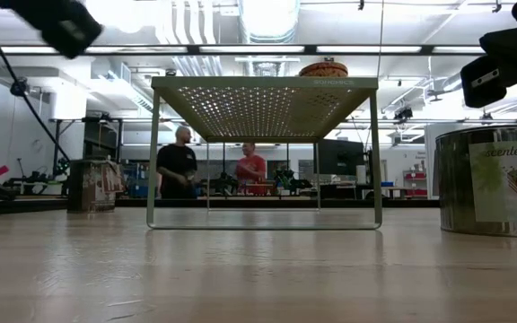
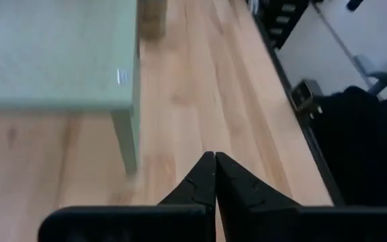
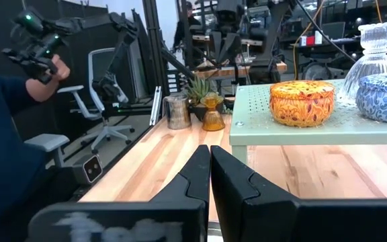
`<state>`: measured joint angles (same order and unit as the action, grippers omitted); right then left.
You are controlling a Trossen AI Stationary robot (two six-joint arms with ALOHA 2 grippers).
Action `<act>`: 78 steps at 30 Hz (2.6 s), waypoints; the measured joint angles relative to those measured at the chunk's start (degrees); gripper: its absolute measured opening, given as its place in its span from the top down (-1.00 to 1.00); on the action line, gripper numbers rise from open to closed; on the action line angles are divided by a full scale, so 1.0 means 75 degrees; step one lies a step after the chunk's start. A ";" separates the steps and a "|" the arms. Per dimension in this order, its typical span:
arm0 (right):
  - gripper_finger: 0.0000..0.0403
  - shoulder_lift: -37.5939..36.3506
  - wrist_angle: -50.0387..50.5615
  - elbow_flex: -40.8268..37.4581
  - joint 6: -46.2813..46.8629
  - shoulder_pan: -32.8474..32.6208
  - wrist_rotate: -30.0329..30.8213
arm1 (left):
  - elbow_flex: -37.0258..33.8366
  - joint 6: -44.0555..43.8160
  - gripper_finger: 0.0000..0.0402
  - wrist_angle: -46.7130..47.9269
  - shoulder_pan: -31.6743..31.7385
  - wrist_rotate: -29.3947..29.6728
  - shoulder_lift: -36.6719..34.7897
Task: Pick & Place candle stick holders
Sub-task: Put the orange candle holder on the shelf aligned with the other transparent candle holder
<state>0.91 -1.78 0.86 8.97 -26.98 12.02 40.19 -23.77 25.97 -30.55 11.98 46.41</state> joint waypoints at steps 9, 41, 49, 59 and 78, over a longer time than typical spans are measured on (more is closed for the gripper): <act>0.96 0.0000 0.0000 0.0000 0.0000 0.0001 0.0000 | 0.0419 -0.1307 0.98 0.0829 -0.1599 0.1240 0.0262; 0.96 -0.0003 0.0000 0.0000 0.0000 0.0002 0.0000 | 0.1941 -0.5394 0.46 0.4419 -0.2561 0.0311 0.2523; 0.96 -0.0003 0.0000 0.0000 0.0000 0.0001 -0.0001 | 0.1686 -0.5689 -0.26 0.4448 -0.2561 0.0267 0.2792; 0.96 -0.0003 0.0000 0.0000 0.0000 0.0001 -0.0001 | 0.1203 -0.5905 -0.70 0.3876 -0.2652 -0.0347 0.3204; 0.96 -0.0003 0.0003 0.0000 0.0000 0.0003 -0.0001 | 0.0475 -0.5780 -0.69 0.2942 -0.2649 -0.0355 0.3433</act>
<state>0.89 -1.76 0.86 8.97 -26.96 12.01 43.75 -67.12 48.03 -50.41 9.32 72.16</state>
